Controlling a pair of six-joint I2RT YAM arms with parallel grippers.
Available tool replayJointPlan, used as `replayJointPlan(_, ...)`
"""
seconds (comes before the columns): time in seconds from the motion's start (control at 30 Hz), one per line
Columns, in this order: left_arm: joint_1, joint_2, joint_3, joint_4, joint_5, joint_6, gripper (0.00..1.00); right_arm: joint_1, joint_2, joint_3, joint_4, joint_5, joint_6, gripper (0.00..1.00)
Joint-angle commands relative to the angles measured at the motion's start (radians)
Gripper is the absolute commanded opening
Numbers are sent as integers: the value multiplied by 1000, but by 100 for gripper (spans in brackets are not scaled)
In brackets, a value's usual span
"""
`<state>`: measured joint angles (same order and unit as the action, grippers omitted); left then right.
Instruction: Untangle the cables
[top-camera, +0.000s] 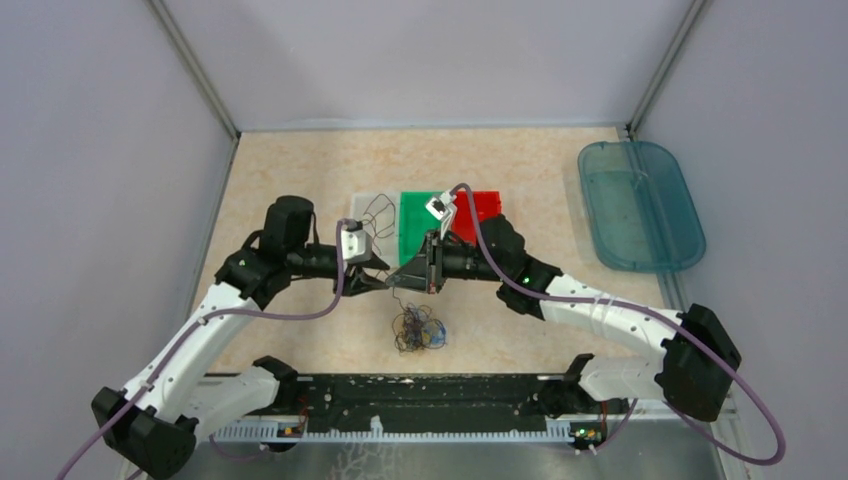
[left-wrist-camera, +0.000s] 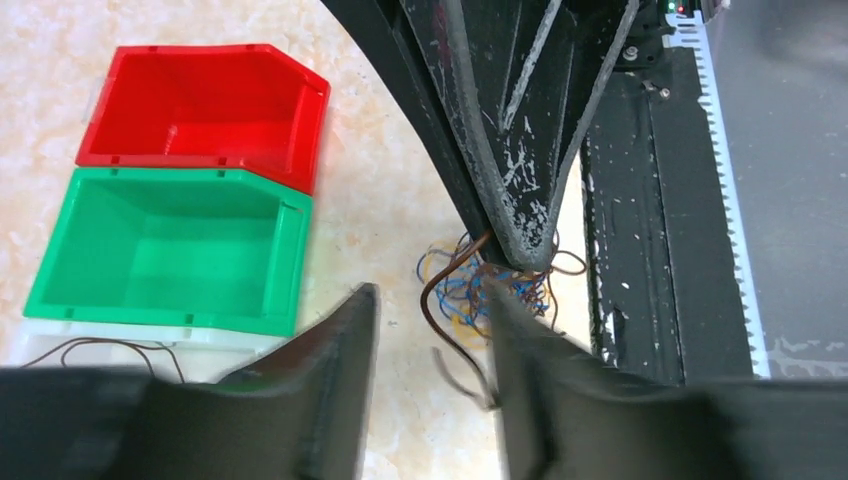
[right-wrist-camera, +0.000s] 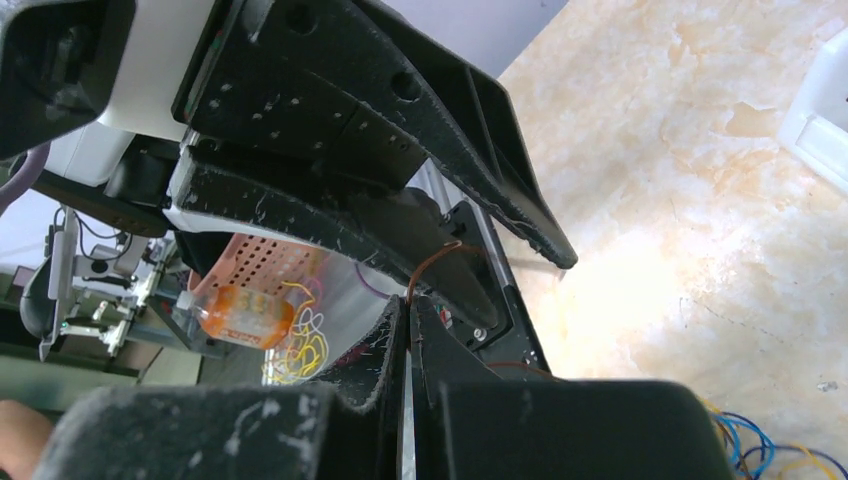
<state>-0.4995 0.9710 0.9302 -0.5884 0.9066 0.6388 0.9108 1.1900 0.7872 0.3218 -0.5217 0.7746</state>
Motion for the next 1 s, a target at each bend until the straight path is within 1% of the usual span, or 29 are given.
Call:
replayJointPlan(0.0,-6,-25,-17,105,-11,-24,34,10,5,53,79,-7,15,0)
replayJointPlan(0.03,-6,-27,-19,116,-31,-26,24,10,3,51,80,-3,15,0)
replayJointPlan(0.07,-7,-30,-20,134,-53,-33,16,10,0,46,81,5,13,0)
replayJointPlan(0.1,-6,-34,-21,153,-89,-46,10,11,-6,37,84,11,11,3)
replayJointPlan(0.13,-6,-37,-21,176,-110,-62,6,10,-12,20,89,17,8,13)
replayJointPlan(0.17,-7,-40,-17,195,-126,-74,3,10,-17,3,97,22,9,26)
replayJointPlan(0.2,-6,-43,-11,209,-136,-85,1,10,-21,-15,111,24,9,36)
replayJointPlan(0.23,-5,-46,-3,227,-142,-100,0,10,-22,-33,125,25,13,43)
replayJointPlan(0.3,-7,-47,16,263,-151,-143,0,12,-20,-62,159,28,15,53)
replayJointPlan(0.37,-5,-40,47,281,-145,-195,0,11,-14,-83,193,41,11,57)
replayJointPlan(0.47,-6,-22,95,290,-128,-290,0,12,10,-87,230,56,3,60)
replayJointPlan(0.6,-8,-6,146,322,-121,-391,0,28,60,-67,253,73,-3,59)
replayJointPlan(0.8,-8,29,241,355,-105,-489,0,46,154,-51,313,98,31,50)
replayJointPlan(0.97,-8,38,299,367,-93,-529,0,45,222,-43,349,106,52,46)
